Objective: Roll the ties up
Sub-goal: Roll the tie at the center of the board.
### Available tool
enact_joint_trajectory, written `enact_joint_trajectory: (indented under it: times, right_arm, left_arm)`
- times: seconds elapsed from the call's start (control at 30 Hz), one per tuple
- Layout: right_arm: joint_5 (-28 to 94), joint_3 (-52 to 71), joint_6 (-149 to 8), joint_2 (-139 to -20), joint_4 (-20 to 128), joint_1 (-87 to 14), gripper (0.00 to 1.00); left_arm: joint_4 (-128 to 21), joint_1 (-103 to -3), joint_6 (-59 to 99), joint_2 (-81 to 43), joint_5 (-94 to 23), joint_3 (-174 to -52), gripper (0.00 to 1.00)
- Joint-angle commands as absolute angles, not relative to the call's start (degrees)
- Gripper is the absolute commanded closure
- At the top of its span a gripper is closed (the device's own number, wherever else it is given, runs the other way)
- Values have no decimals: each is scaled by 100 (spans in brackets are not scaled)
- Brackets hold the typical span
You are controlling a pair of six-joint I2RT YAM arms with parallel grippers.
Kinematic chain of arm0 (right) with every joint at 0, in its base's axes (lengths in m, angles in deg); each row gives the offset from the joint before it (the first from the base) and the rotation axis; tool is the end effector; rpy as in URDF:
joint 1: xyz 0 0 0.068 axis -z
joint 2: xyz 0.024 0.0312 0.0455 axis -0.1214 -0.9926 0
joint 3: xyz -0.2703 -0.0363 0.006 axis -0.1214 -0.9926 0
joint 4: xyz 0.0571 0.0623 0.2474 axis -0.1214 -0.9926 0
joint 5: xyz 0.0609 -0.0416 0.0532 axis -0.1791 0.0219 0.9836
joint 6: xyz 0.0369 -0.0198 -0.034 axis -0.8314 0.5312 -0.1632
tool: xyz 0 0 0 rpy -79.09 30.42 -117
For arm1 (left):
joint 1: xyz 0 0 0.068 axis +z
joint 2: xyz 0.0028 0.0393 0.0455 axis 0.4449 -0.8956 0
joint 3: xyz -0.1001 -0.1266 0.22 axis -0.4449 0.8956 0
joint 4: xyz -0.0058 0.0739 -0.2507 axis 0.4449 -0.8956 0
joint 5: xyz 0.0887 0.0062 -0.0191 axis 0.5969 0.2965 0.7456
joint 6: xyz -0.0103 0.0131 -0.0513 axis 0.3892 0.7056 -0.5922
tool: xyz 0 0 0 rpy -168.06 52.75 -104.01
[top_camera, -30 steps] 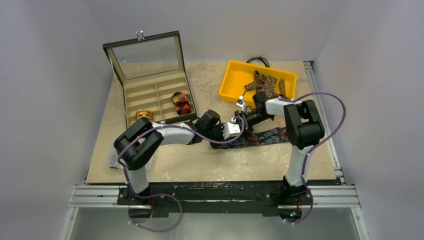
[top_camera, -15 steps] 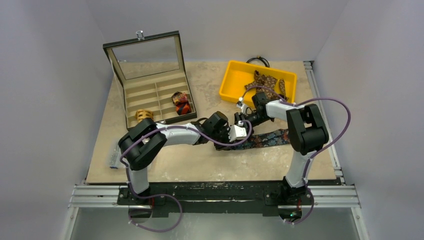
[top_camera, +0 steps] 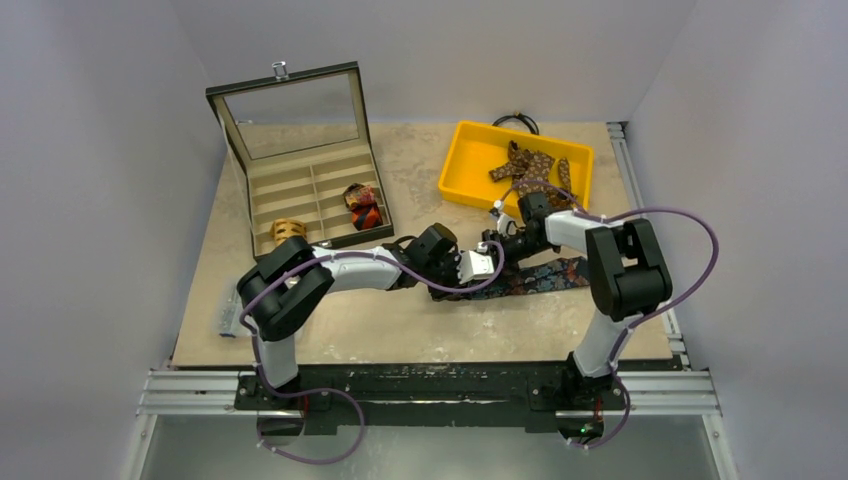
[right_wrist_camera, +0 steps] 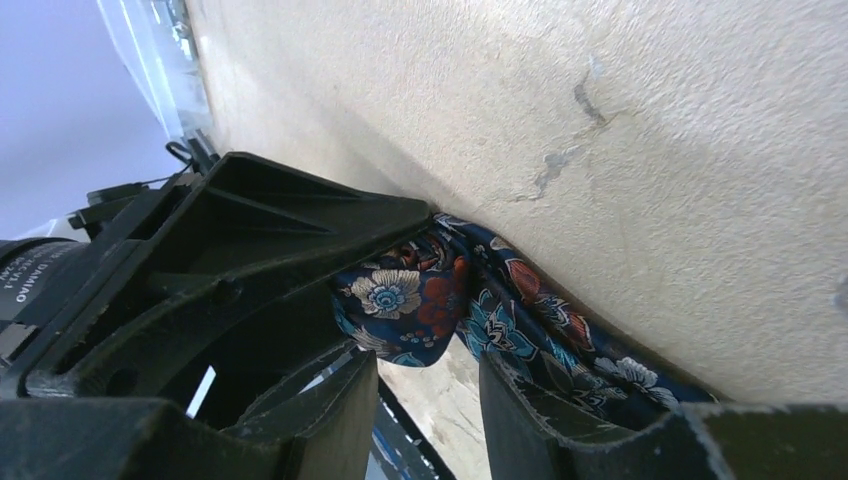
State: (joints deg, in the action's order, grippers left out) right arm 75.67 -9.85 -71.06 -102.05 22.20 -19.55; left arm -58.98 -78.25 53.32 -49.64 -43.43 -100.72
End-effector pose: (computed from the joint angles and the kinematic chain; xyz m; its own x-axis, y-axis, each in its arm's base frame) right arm 0.2968 0.0943 0.1375 -0.9871 -0.1354 -0.0856 -0.1513 0.6133 0.7752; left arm 0.2243 -0.3014 0.1487 -0.1109 0.7257 -0.6790 0.9799 0.1937 0.0469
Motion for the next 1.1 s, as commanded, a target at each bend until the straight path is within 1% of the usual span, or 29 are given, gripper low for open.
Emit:
enact_joint_trajectory:
  times: [0.0,0.2,0.33,0.5,0.63,0.77,0.83,0.97,1.07]
  right_arm:
    - [7893,-1460,-7830,-9820,3364,-2025,57]
    - [7680,-2615,-8896,-9090,5229,-2048,57]
    - [7691,-2674,-8944,-9108,5614,-2125,57]
    - [7689,-2969,-9251,-8956,6180,-2245,52]
    - [7666,-2940,-9142,-9015,6104,-2261,54]
    - [7554,-3069,-9141,-8851,6023,-2261,54]
    - [7448,-3230,-9301,-8752,6234,-2264,54]
    - [7252,-3127,-9164,-9031,6114,-2270,61]
    - [7339,-2864,-8994,-9291,5907,-2269,65]
  left_arm:
    - [-6606,-7845,5390,-5326,-3957,-9883,75]
    - [-6508,-7845,5351,-5303,-3969,-9797,75]
    - [-6487,-7853,5339,-5334,-3952,-9808,75]
    - [-6473,-7853,5354,-5344,-3935,-9817,75]
    - [-6456,-7853,5405,-5348,-3920,-9792,75]
    - [-6460,-7853,5353,-5359,-3905,-9808,75]
    - [-6440,-7854,5318,-5374,-3907,-9802,75]
    - [-6414,-7862,5320,-5399,-3905,-9817,75]
    - [-6411,-7862,5356,-5394,-3904,-9839,74]
